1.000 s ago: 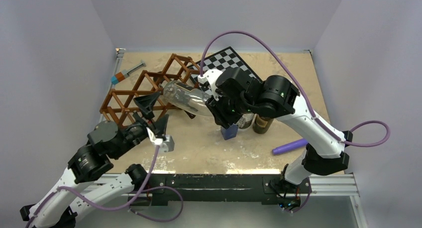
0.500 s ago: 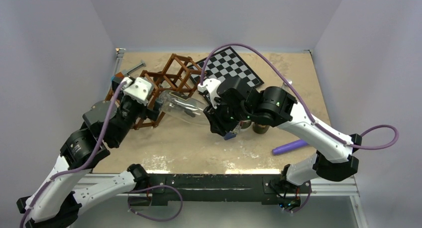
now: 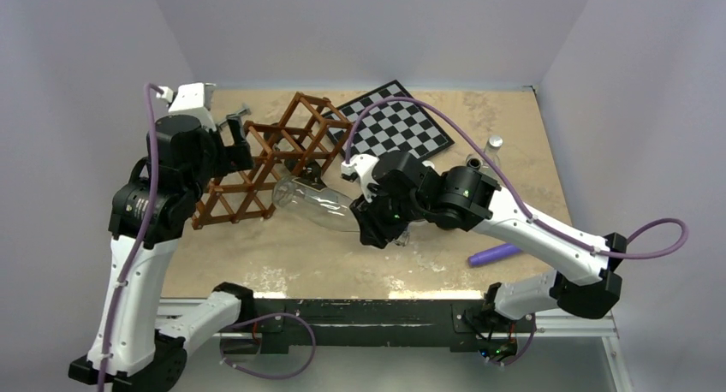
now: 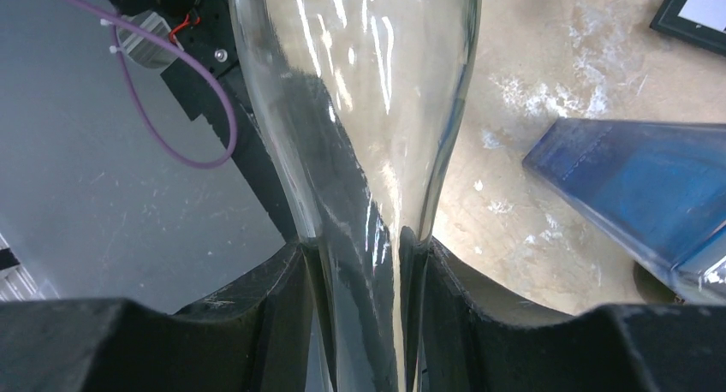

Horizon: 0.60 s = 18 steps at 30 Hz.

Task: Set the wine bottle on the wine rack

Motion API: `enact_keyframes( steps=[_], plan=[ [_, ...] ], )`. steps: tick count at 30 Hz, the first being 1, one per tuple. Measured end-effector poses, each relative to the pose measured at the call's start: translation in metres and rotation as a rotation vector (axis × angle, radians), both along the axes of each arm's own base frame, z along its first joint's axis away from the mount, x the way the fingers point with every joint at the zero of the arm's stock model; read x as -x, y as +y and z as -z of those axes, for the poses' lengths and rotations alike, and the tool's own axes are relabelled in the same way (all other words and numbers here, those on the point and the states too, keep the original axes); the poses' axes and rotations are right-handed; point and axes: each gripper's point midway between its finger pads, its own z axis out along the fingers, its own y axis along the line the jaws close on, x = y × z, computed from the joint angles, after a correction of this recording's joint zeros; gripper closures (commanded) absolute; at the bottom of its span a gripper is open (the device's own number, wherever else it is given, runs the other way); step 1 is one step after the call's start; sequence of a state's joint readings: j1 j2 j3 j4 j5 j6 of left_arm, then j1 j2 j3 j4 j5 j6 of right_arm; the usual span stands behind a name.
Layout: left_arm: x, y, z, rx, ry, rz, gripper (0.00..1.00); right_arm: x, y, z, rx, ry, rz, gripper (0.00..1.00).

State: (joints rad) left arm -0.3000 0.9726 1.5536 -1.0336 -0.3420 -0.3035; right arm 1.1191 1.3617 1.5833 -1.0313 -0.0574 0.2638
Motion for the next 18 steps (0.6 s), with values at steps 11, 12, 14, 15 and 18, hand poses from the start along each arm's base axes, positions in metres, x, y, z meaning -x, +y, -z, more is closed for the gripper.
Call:
enact_keyframes(
  steps=[11, 12, 14, 15, 18],
  plan=[
    [0.027, 0.069, 0.073, 0.25, 0.134, -0.408, 0.4, 0.01, -0.011, 0.005, -0.011, 0.001, -0.022, 1.0],
    [0.028, 0.073, 0.081, 0.273, 0.145, -0.439, 0.43, 0.011, -0.013, 0.008, -0.006, 0.001, -0.025, 1.0],
    [0.029, 0.082, 0.102, 0.319, 0.185, -0.5, 0.48, 0.014, -0.016, 0.014, 0.005, 0.004, -0.032, 1.0],
    [0.027, 0.084, 0.112, 0.343, 0.208, -0.523, 0.49, 0.016, -0.018, 0.018, 0.011, 0.006, -0.037, 1.0],
    [0.017, 0.086, 0.131, 0.404, 0.248, -0.544, 0.5, 0.023, -0.022, 0.028, 0.028, 0.009, -0.055, 1.0]
  ],
)
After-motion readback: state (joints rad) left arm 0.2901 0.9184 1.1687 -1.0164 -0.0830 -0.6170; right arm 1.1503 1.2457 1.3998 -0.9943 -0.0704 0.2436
